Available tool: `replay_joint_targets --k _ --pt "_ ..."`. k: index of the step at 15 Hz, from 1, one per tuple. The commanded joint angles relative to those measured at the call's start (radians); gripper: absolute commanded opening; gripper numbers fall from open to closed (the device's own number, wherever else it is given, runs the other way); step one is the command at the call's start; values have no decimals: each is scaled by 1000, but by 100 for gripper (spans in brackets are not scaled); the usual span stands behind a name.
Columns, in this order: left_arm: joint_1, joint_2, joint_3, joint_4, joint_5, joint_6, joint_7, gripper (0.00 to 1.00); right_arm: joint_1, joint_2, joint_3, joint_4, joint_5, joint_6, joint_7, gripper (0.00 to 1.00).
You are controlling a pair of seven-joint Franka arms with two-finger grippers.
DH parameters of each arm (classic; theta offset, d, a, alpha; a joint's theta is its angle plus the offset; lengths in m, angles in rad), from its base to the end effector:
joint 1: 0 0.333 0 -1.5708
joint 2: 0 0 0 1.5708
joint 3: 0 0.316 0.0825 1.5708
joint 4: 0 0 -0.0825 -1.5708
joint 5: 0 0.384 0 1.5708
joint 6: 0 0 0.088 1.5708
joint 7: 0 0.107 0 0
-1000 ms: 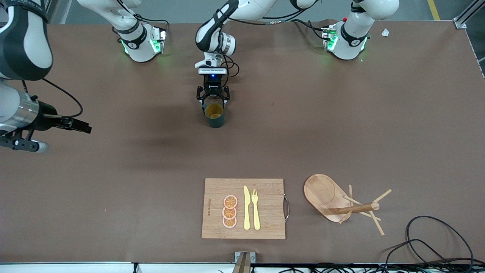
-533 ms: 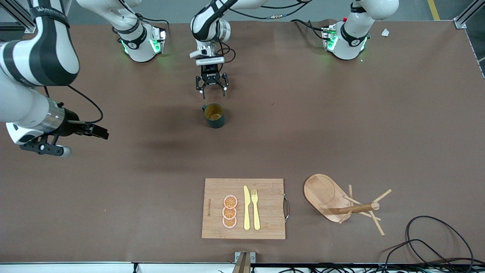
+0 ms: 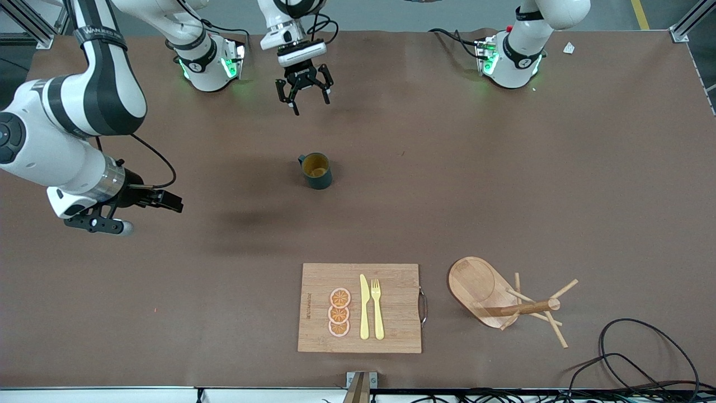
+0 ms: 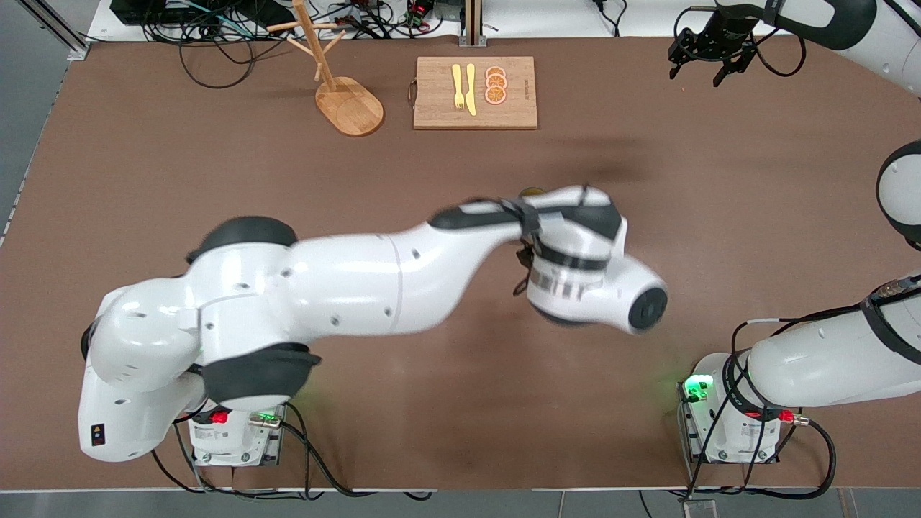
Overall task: Transfer cup from left to right arm and place
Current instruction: 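Raise the left gripper away while the right gripper reaches the mug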
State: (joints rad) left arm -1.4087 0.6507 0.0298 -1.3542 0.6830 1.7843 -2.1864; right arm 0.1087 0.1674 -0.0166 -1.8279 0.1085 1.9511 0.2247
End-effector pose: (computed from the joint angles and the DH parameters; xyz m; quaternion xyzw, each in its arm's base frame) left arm 0.1844 -0.6885 0.3427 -0.9009 -0.2670 -0.3408 0.0327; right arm 0.5980 0.0629 0.4374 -0.9948 0.0872 0.0294 0.0444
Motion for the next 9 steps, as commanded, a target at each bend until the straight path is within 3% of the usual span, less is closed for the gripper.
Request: replay_joint_targets --k 1,9 --pt "101 -141 -8 -78 -107 7 101 100 25 7 -2 -16 17 32 9 100" --pt "442 -344 -7 -76 -353 -35 624 100 155 23 -2 -113 17 207 9 100"
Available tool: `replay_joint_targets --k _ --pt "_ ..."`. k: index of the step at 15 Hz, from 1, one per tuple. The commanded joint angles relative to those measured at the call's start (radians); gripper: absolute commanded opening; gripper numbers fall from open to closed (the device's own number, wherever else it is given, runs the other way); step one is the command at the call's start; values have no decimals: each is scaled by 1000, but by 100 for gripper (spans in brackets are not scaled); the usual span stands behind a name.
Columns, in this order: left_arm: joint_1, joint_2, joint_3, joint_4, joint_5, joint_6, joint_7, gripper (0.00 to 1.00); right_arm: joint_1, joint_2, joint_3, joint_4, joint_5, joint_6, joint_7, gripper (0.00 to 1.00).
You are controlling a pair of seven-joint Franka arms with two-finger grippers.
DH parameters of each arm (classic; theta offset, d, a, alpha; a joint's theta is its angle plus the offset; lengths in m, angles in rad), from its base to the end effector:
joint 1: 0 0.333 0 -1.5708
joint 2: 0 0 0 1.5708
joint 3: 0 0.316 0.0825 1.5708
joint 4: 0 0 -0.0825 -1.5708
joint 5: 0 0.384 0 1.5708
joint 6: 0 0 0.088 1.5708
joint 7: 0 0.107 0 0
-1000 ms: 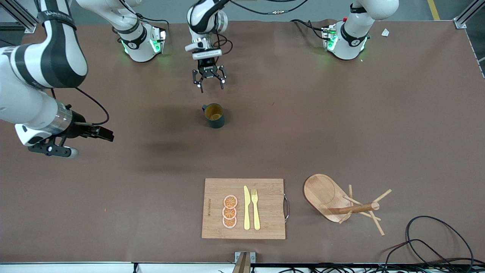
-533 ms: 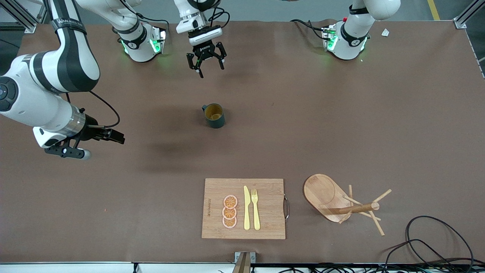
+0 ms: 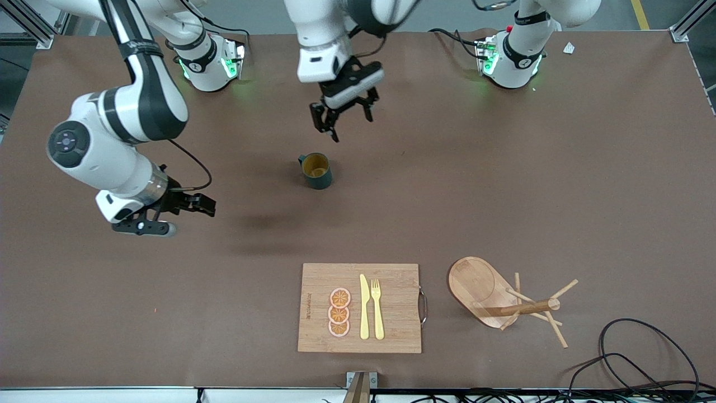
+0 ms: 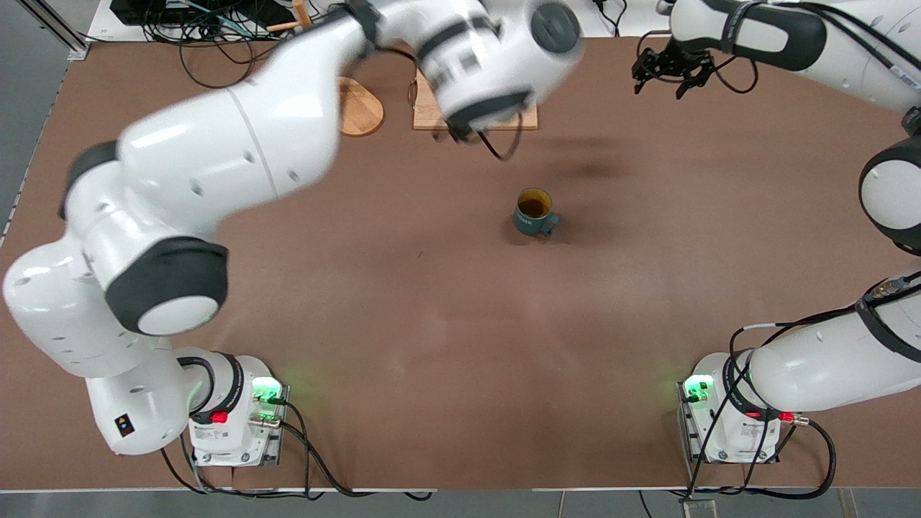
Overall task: Transfer cup from left to right arm and place
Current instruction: 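Raise the left gripper away while the right gripper reaches the mug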
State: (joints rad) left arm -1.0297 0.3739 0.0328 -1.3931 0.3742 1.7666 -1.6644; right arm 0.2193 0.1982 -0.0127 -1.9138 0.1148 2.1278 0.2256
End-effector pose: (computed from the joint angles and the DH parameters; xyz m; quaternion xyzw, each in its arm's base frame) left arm 0.3900 -0.5506 0.5025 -0.9395 -0.2862 -0.1829 0.0449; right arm 0.5906 0.1293 0.3941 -0.9981 0.0393 0.0025 0.0483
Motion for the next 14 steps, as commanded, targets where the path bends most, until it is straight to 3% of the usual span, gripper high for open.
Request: replay_joint_targets --k 1,5,9,14 --pt "106 -79 -13 -37 -47 -18 164 100 63 9 -6 -27 13 35 6 100" --pt "290 -128 -11 -32 -133 -19 427 100 170 62 -6 -28 11 107 4 100" --pt "457 -180 -13 -30 -210 -61 694 100 242 93 -7 -114 11 282 15 100" --pt "641 -230 -13 -30 -251 -144 1035 100 272 102 -6 -123 11 278 20 100"
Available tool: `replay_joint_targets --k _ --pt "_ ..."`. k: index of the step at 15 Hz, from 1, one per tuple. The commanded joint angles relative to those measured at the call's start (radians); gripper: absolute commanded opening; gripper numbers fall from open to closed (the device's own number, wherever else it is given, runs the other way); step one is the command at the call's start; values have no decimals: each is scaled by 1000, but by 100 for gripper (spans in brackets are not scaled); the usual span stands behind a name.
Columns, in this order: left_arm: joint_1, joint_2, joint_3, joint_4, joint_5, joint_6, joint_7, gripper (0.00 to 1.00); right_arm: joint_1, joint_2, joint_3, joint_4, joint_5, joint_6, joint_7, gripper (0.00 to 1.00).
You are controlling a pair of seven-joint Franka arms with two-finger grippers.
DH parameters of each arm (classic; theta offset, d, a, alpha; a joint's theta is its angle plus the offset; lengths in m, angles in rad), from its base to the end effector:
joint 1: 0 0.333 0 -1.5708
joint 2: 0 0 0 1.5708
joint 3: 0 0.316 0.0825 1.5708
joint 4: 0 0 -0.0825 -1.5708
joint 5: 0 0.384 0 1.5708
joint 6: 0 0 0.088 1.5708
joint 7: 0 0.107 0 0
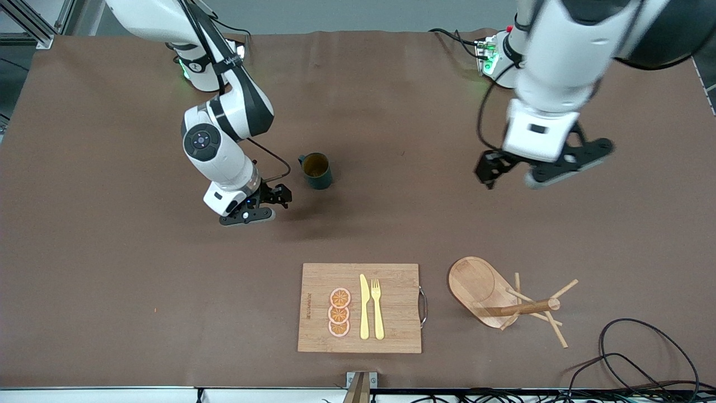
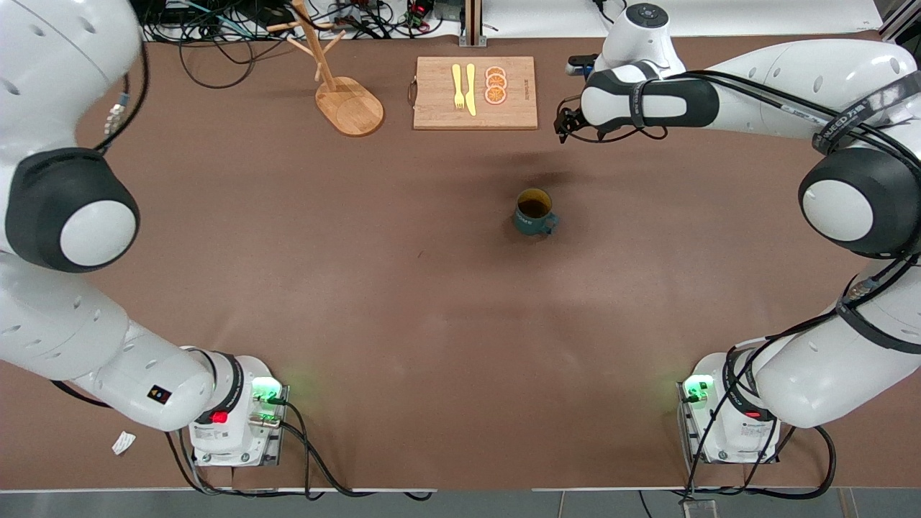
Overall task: Transfer cup from left to right arm and place
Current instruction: 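Raise the left gripper away while the right gripper reaches the mug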
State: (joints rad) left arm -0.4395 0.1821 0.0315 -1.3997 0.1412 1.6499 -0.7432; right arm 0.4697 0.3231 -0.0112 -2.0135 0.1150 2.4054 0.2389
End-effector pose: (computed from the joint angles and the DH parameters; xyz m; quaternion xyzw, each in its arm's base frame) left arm 0.5724 -0.2342 0.6075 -0.9833 -0.1628 -0.0684 0.0430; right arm 0.5445 0.2699 0.2991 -0.9963 -0.0687 -0.0193 0.0477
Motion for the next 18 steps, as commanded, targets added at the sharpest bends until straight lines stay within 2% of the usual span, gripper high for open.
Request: replay_joint_targets --k 1,4,7,10,15,18 --pt "77 -49 -12 -24 -20 -38 190 100 30 -24 -7 -31 11 -3 7 100" --pt "149 -81 -10 -25 -44 -65 335 100 61 -29 -9 -62 11 3 8 100" --pt "280 -102 -18 -25 -132 -143 552 100 92 -38 -9 -112 11 9 8 100" --pt "378 -130 -36 -27 -140 -217 741 100 115 -74 -7 -160 11 8 10 100" --pt "536 -174 -177 -59 -141 -226 768 100 115 -141 -6 -183 12 -18 23 100" --pt "544 -191 -182 -74 -131 -214 766 100 165 -141 -7 -209 12 7 66 100"
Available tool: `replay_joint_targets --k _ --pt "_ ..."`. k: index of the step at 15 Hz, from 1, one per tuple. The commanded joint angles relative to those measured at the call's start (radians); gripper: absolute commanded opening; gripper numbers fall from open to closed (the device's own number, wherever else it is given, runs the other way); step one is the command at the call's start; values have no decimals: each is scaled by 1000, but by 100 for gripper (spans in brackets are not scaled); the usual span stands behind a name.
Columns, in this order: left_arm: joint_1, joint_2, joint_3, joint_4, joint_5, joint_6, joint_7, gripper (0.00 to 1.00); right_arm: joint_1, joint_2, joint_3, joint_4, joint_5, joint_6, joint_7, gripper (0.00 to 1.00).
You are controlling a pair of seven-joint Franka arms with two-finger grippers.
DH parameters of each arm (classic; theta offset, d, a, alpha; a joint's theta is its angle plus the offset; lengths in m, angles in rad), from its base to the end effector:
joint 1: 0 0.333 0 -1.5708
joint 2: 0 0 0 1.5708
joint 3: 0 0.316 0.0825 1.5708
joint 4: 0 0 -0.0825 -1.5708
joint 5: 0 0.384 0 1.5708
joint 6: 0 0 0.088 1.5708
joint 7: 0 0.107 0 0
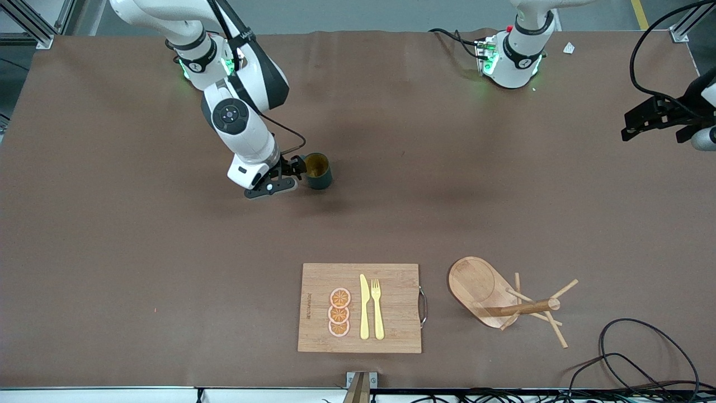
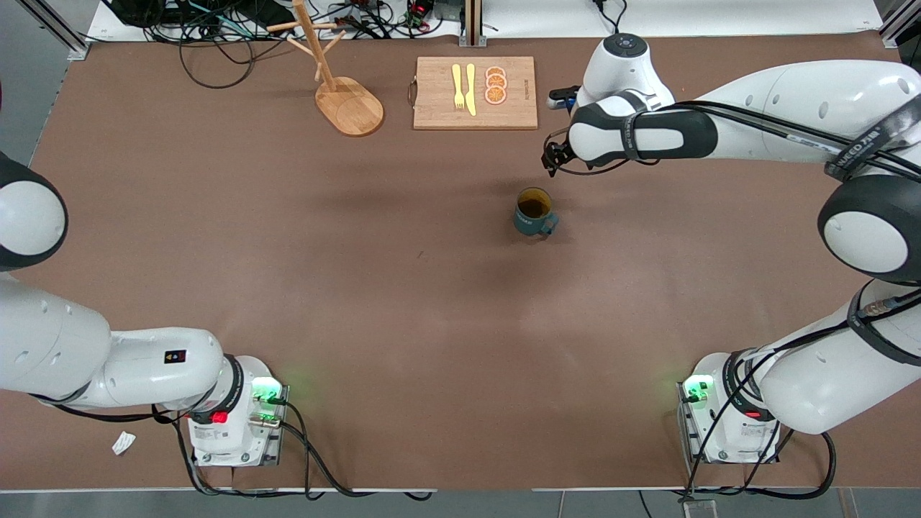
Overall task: Transfer cup from left to right arm and place
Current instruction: 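Close the right gripper on the teal mug's rim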
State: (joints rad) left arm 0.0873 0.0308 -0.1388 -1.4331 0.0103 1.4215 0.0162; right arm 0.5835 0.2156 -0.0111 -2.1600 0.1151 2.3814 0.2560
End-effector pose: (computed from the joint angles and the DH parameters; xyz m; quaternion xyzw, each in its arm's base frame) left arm 0.5479 -0.0256 0.6588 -0.9992 0.0332 0.0210 0.0034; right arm 0.4722 0.3057 0.2980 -0.9925 -0.1164 0.0128 0.0365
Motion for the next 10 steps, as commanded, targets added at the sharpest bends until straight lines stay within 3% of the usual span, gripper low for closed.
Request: replay_joint_targets --k 1,8,10 --pt "-3 -42 -9 -43 5 19 -2 100 80 -28 -7 -78 11 66 81 100" --pt "3 -32 -5 -38 14 34 -5 100 110 19 -9 -103 9 151 88 100" --pt "2 -34 -5 -36 14 34 -1 100 107 44 -9 -101 8 166 88 88"
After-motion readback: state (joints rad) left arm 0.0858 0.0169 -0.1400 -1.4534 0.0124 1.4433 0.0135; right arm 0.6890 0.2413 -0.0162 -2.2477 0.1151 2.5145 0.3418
